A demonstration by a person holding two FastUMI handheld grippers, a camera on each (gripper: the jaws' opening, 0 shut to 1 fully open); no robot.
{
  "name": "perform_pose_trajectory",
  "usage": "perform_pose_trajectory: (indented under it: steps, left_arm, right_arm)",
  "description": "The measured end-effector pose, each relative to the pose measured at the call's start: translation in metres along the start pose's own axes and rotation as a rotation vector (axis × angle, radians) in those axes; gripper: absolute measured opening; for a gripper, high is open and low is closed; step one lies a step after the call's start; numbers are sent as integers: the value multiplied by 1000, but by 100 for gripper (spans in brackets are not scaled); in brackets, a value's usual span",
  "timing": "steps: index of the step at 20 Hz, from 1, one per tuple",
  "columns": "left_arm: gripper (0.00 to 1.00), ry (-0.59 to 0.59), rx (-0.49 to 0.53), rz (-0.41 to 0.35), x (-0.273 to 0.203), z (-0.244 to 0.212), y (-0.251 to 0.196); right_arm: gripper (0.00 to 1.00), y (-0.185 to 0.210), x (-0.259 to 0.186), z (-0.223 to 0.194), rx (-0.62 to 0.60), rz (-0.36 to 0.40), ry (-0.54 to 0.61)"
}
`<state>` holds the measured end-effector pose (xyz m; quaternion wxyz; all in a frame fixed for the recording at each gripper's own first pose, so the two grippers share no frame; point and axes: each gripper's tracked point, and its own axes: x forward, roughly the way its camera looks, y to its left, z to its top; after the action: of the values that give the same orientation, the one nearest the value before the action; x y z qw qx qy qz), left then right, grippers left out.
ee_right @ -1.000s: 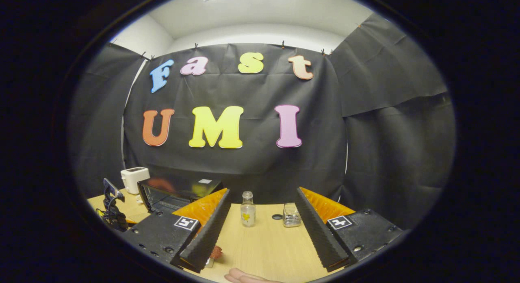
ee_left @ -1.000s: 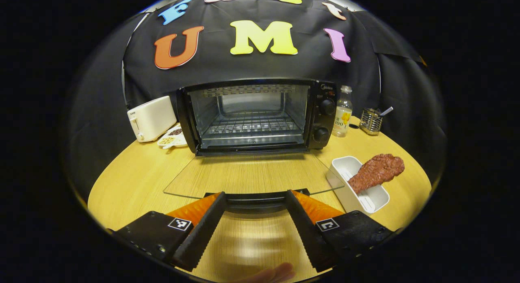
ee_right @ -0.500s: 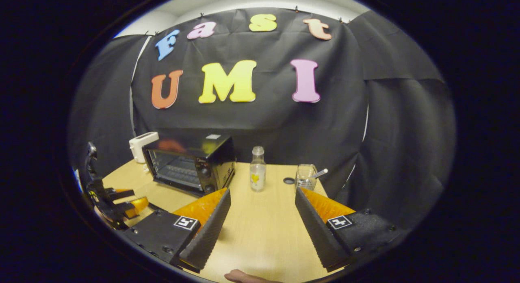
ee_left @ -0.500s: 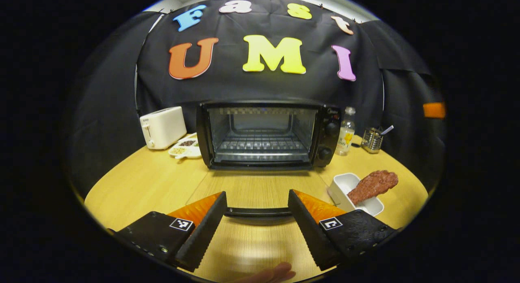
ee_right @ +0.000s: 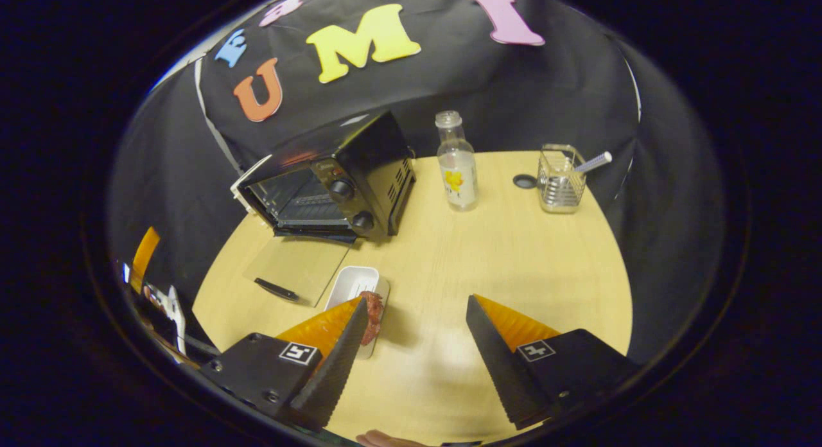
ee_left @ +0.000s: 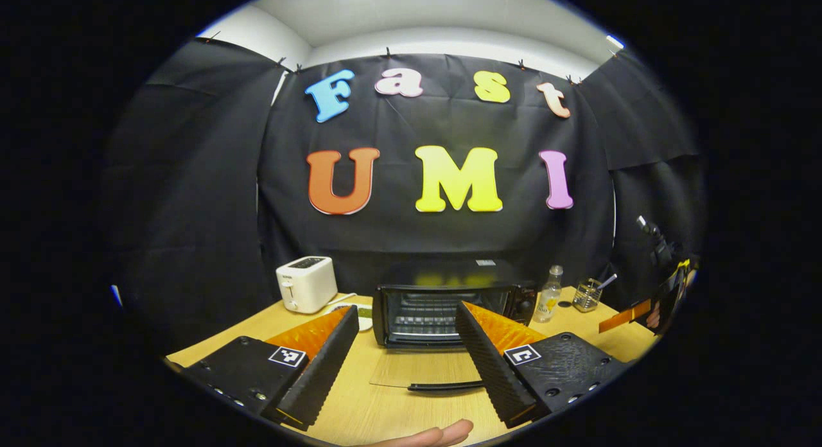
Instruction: Open the electric oven with the left hand, put the food in, and close the electric oven.
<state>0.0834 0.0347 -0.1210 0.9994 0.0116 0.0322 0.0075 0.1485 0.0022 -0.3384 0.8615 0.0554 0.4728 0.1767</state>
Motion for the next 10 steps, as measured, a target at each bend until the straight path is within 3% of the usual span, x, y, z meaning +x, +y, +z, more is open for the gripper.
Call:
perform_pose_trajectory:
  steps: [2, 6, 7, 8, 9, 10]
  left_arm:
    - [96, -48, 5, 34, -10, 21, 15]
    - [95, -67, -6, 96, -26, 31, 32]
    - [84, -71, -13, 104, -28, 32, 34]
    - [84, -67, -17, 104, -32, 31, 33]
    - [95, -62, -21, 102, -36, 29, 33]
    - [95, -55, -24, 101, -39, 28, 33]
  right_arm:
    - [96, 1, 11, -7, 72, 54, 41]
    - [82, 20, 30, -26, 214, 192, 113]
    - [76, 26, 34, -31, 233, 224, 120]
    - [64, 30, 36, -33, 251, 253, 124]
    - [59, 35, 37, -38, 269, 278, 132]
    - [44, 41, 34, -39, 311, 313, 136]
